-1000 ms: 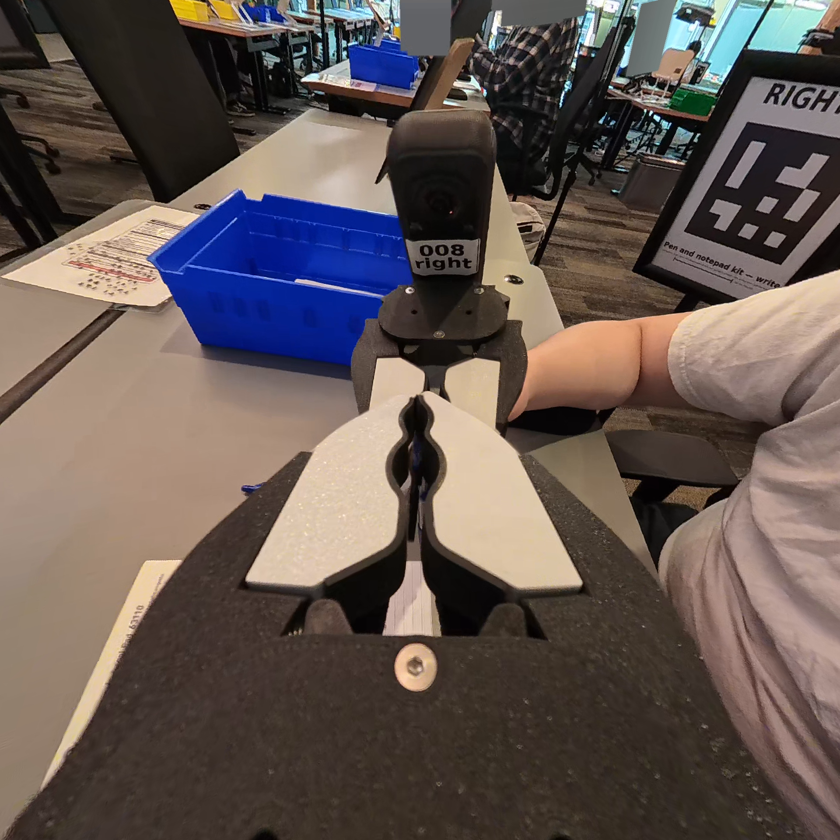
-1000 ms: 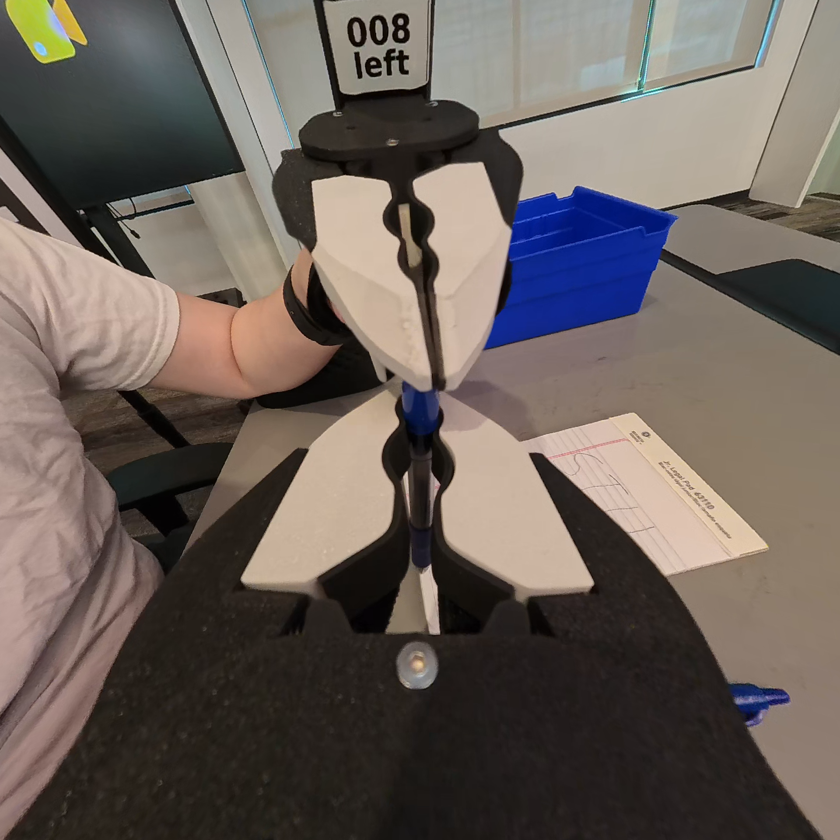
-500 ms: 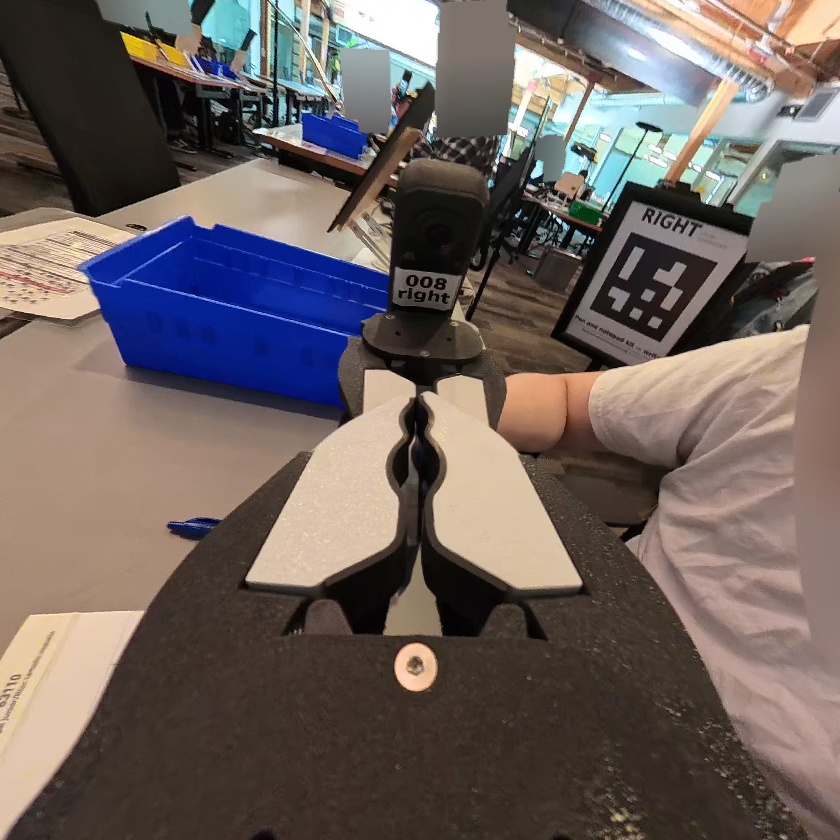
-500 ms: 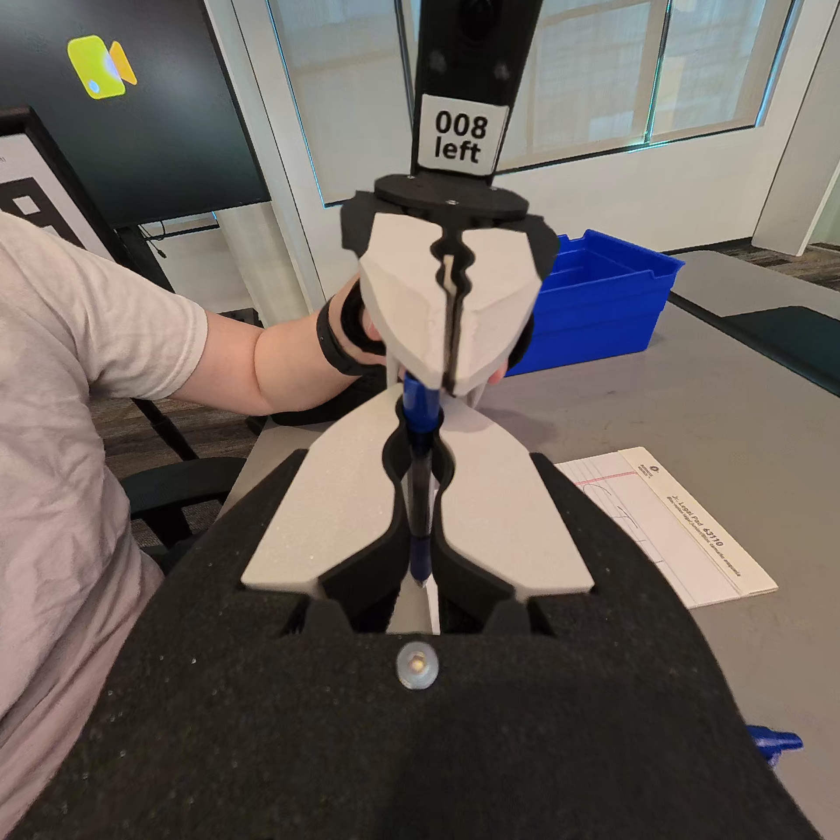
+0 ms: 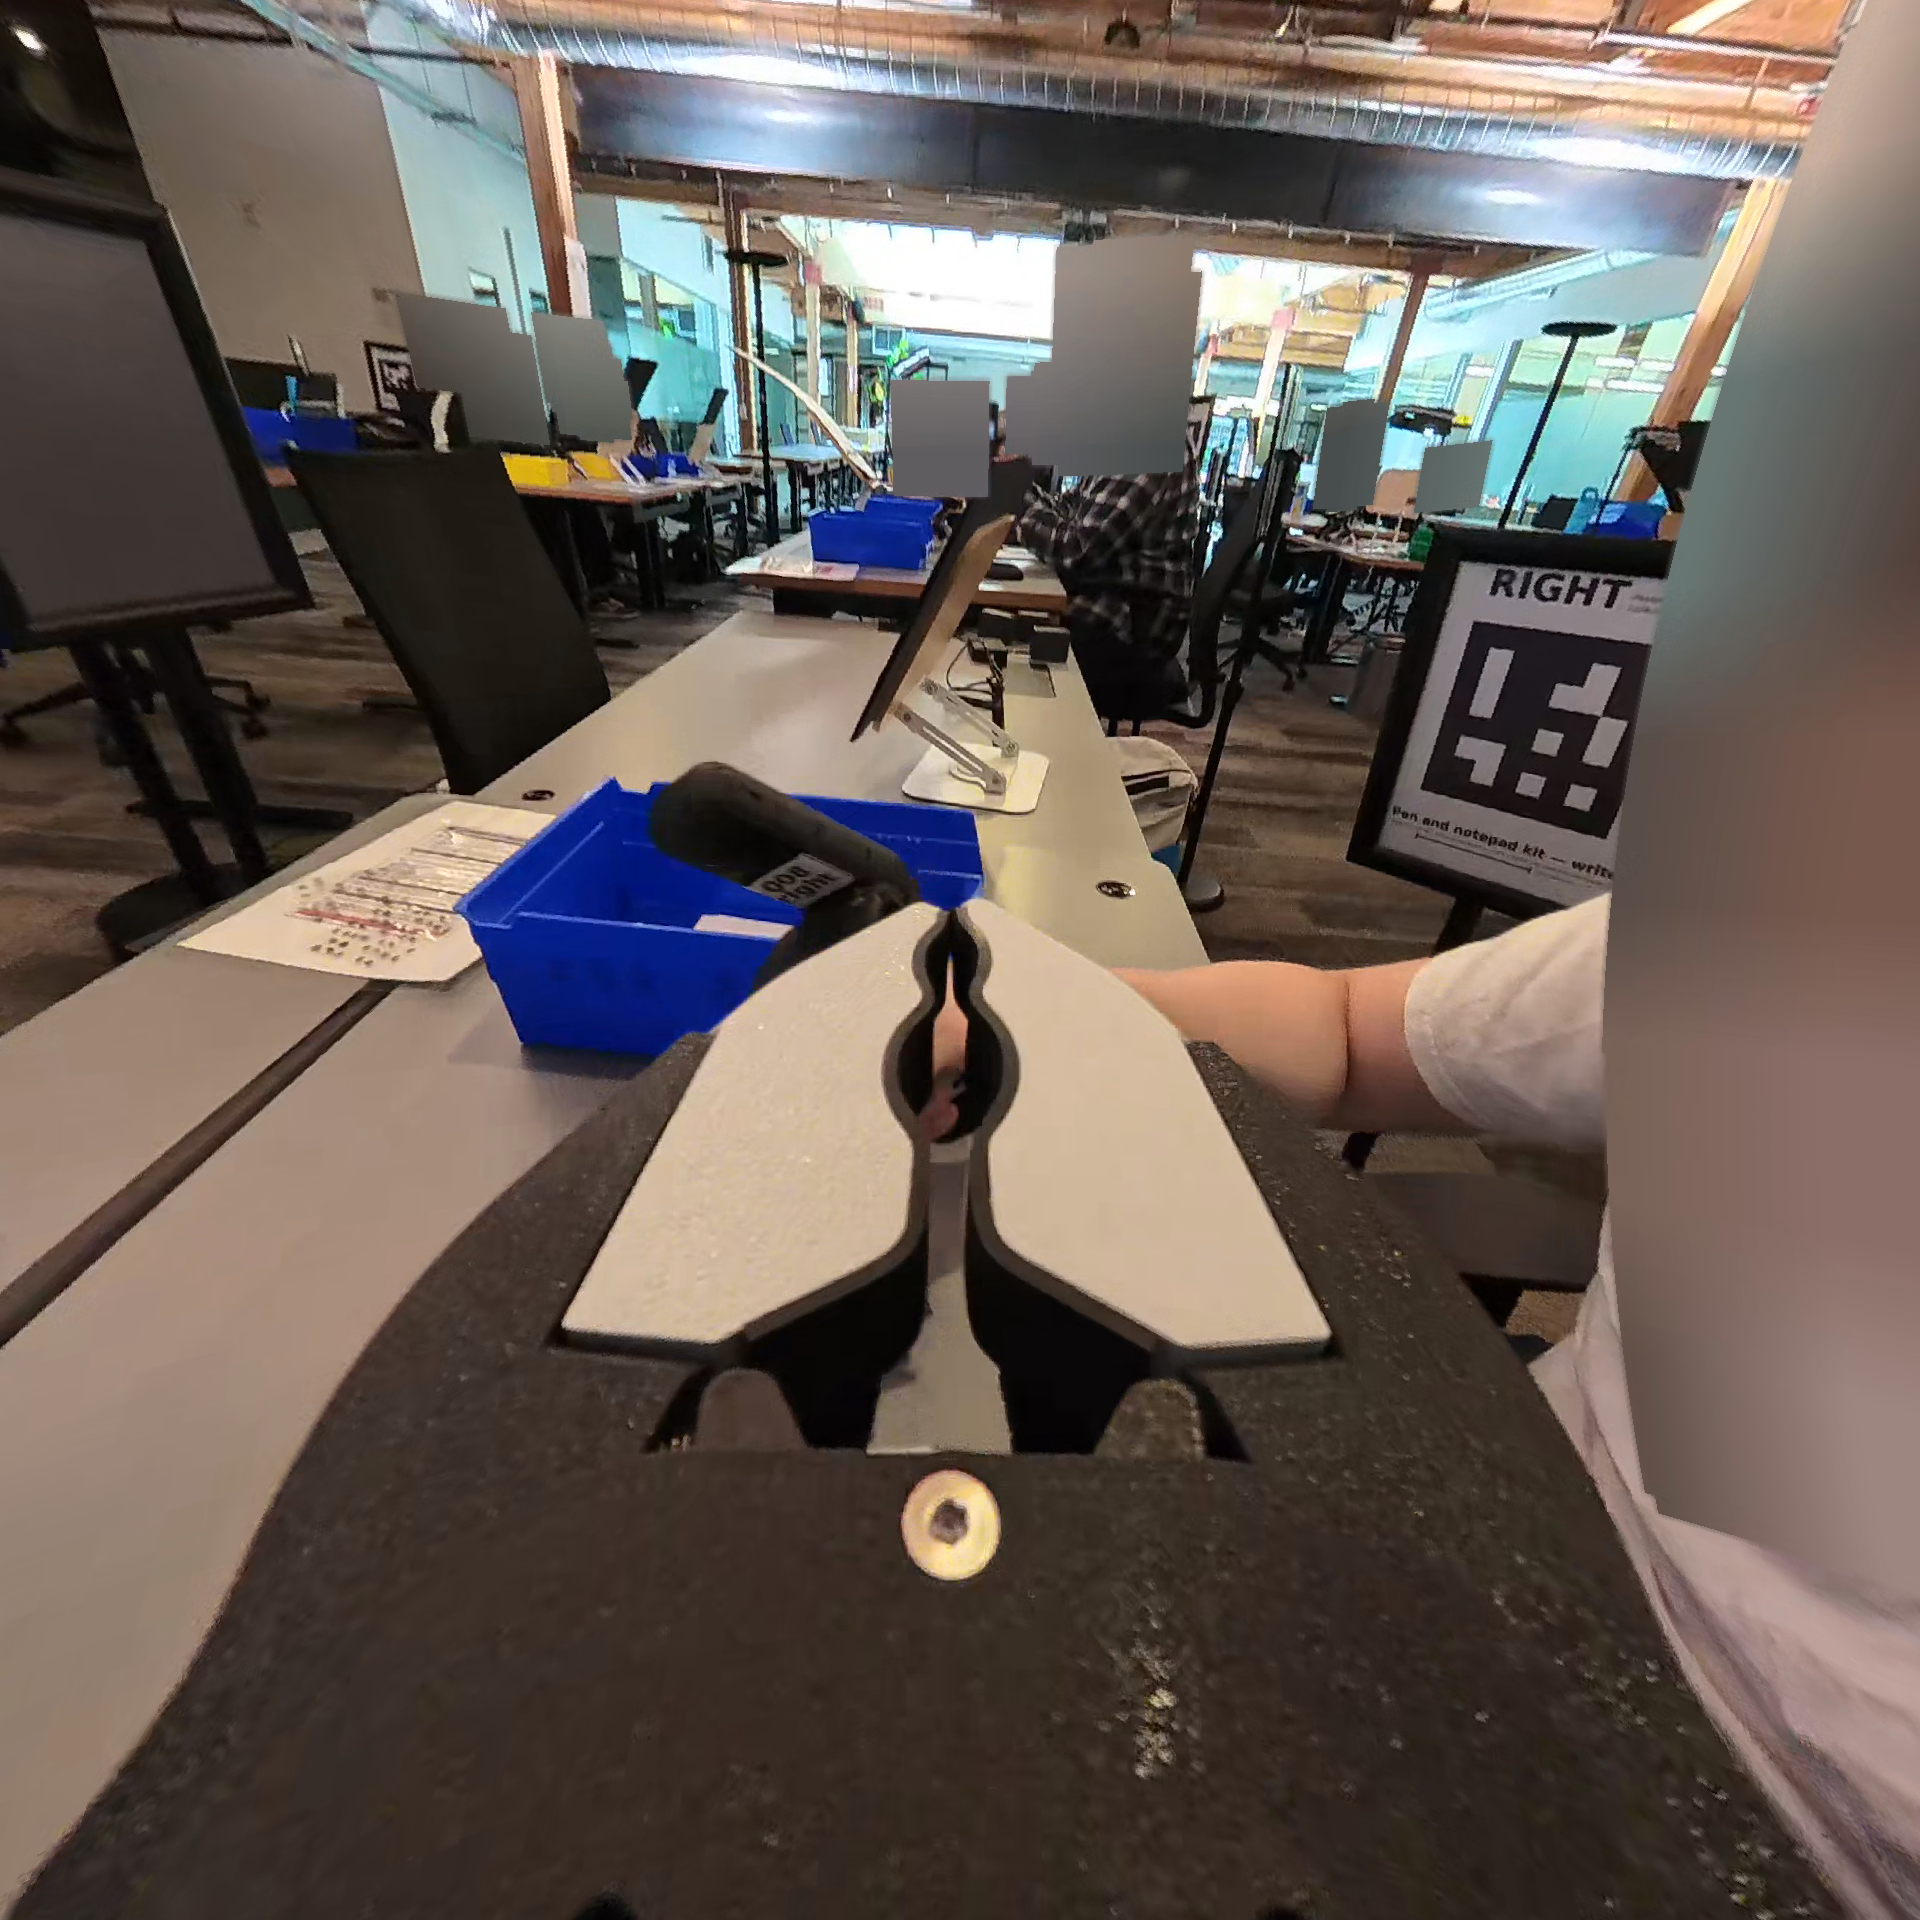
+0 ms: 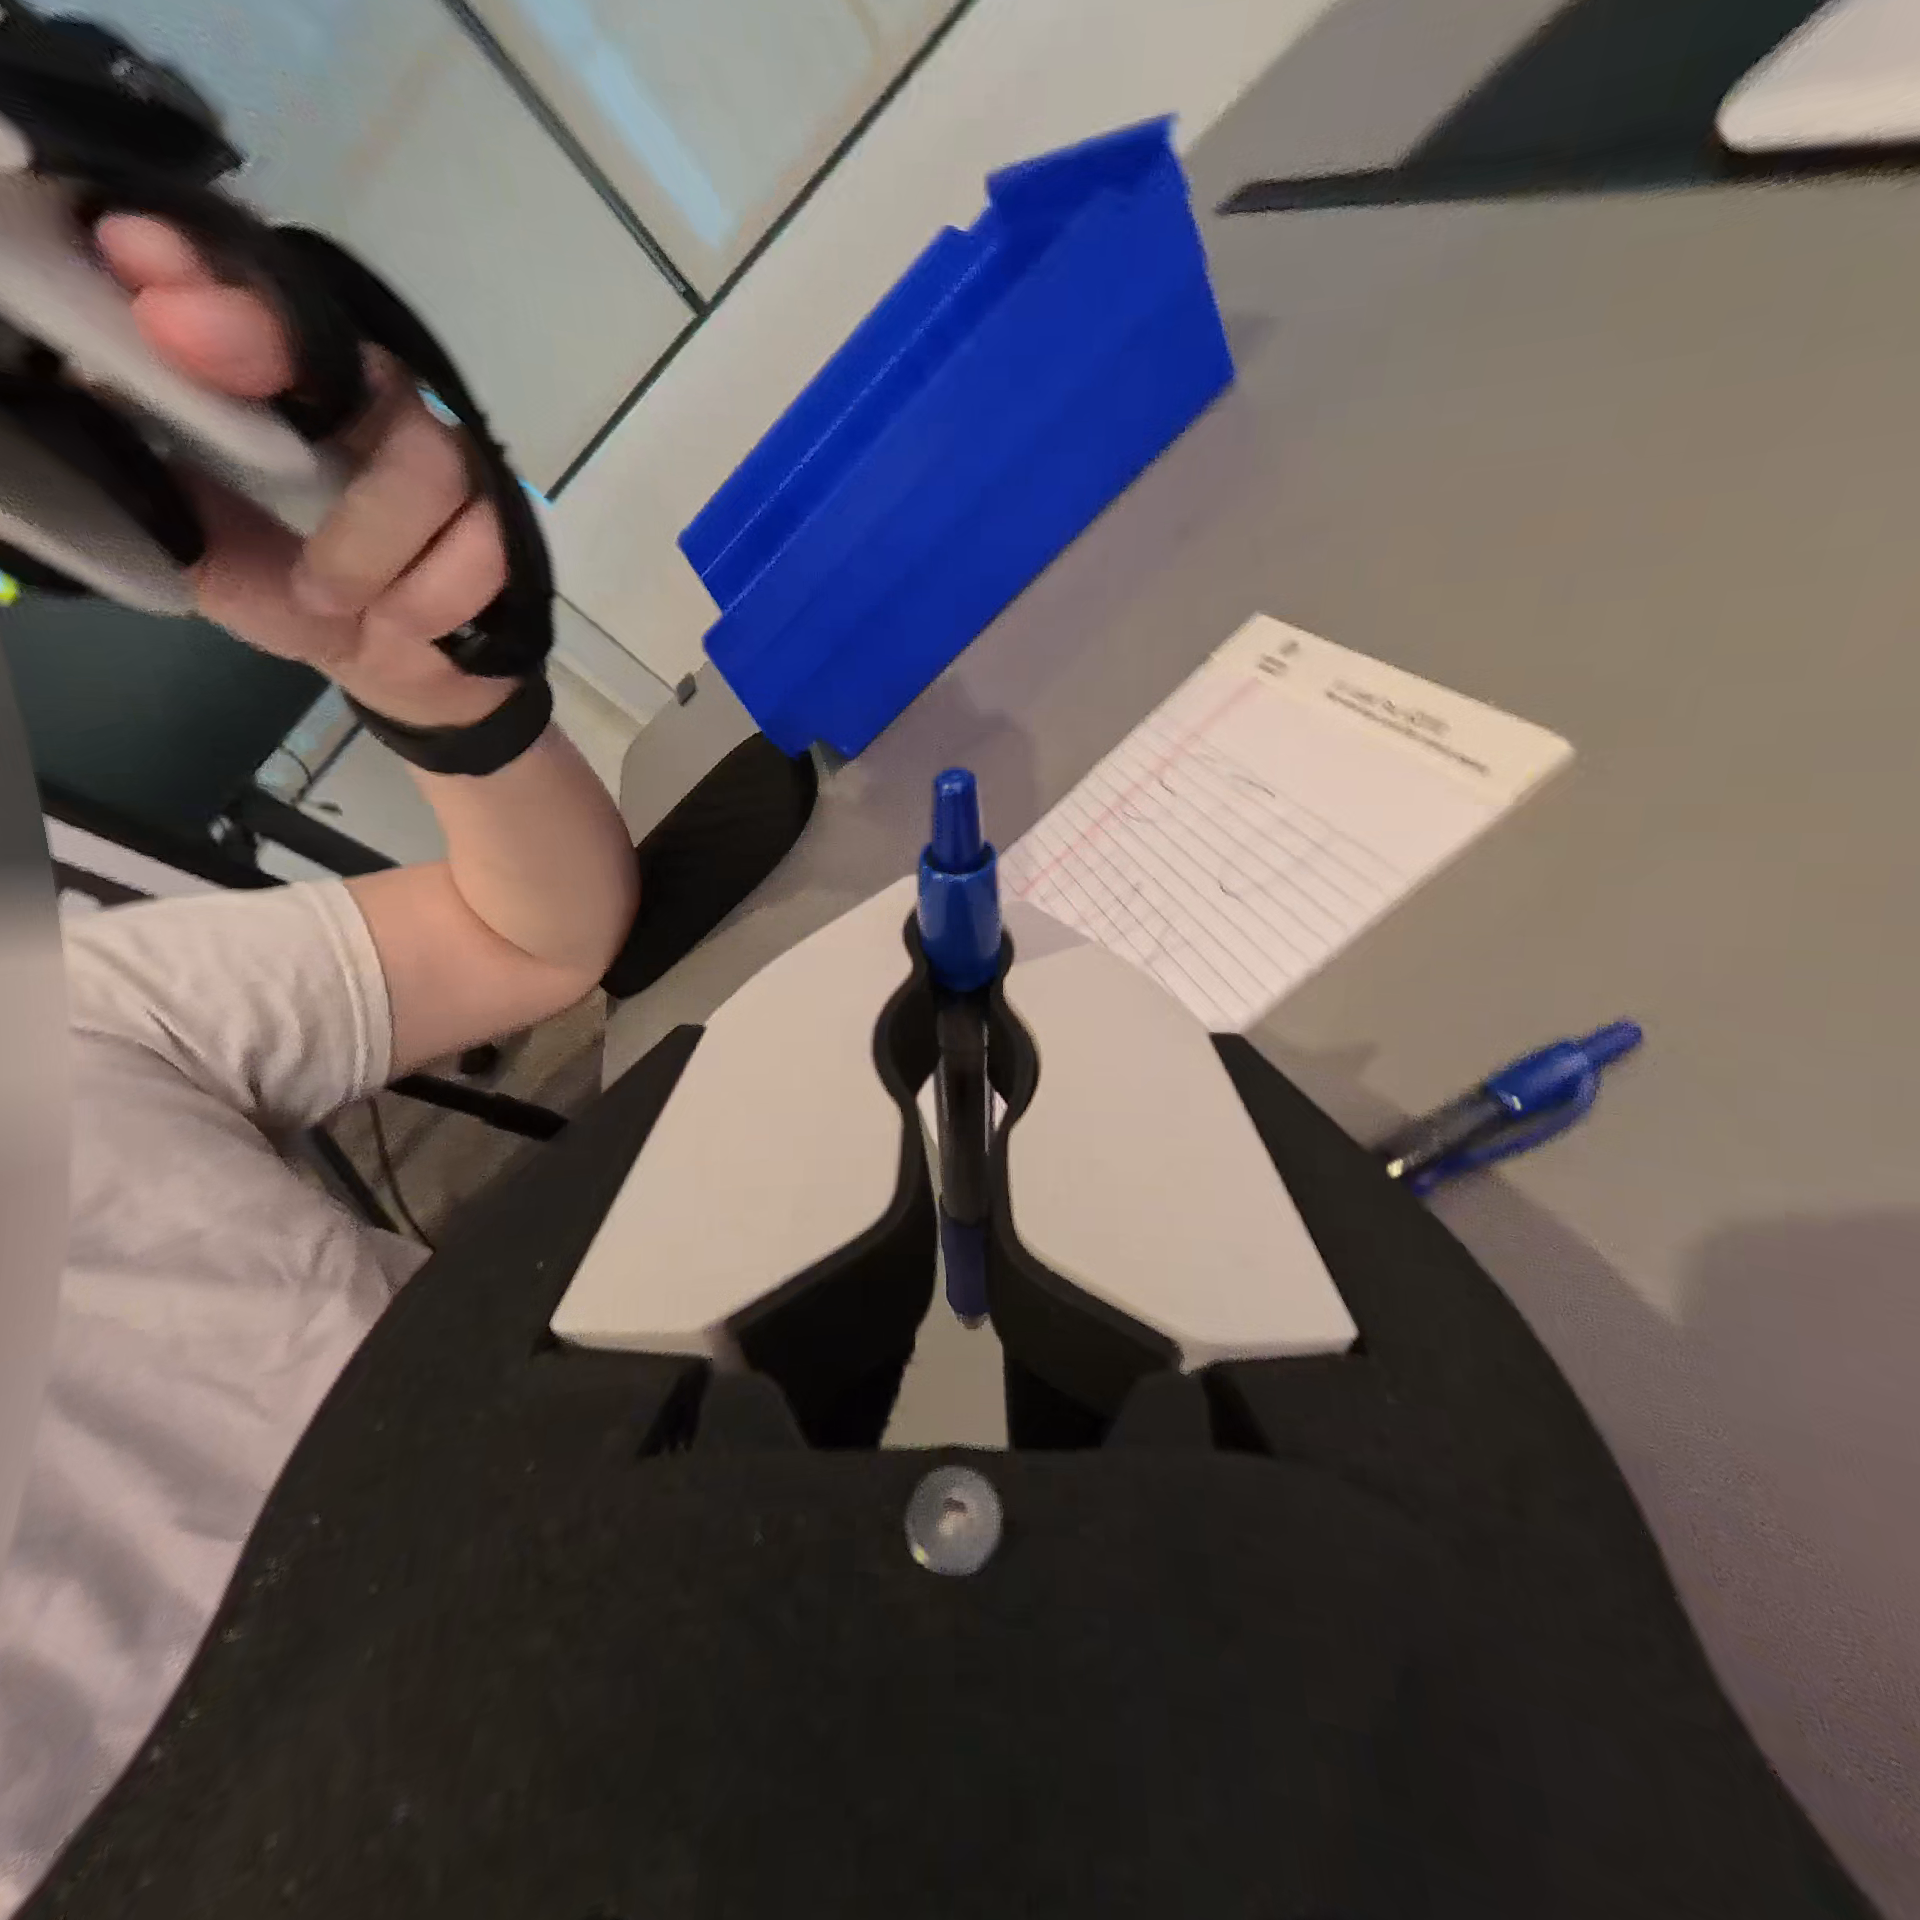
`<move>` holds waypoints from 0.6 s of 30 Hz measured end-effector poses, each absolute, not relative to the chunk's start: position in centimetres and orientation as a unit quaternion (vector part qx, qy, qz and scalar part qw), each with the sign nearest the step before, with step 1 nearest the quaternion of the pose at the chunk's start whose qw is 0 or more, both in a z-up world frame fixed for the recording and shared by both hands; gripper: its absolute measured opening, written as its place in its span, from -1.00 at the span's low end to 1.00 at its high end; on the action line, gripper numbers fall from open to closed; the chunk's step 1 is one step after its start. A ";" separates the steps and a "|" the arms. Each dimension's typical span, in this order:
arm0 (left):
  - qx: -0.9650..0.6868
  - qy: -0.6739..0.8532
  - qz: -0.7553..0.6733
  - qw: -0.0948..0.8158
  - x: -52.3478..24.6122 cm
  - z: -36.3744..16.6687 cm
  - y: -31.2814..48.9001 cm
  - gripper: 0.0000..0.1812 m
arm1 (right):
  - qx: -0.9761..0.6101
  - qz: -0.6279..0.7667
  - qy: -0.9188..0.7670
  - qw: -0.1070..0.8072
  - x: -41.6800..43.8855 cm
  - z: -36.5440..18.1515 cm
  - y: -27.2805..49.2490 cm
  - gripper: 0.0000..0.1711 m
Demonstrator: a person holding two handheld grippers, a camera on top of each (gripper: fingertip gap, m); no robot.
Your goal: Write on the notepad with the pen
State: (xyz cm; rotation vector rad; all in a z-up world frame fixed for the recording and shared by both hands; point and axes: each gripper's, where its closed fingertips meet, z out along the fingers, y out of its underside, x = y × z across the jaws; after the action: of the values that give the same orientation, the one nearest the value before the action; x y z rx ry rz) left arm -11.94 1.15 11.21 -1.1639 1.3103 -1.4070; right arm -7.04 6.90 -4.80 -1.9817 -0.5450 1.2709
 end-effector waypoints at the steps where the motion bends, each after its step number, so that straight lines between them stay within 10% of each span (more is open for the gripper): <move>1: -0.471 0.529 -0.564 0.426 -11.8 11.0 1.0 -1.00 | -0.775 0.497 -0.192 0.340 -6.6 -5.5 7.1 -0.95; 18: -0.504 0.562 -0.536 0.379 -10.7 8.5 0.3 -1.00 | -0.875 0.409 -0.087 0.245 -1.8 -13.5 9.3 -0.92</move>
State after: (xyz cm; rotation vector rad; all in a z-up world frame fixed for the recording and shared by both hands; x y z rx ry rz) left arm -10.66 0.25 8.49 -1.2873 1.4356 -1.3690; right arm -1.76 9.26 -13.48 -2.3889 -0.2384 1.1160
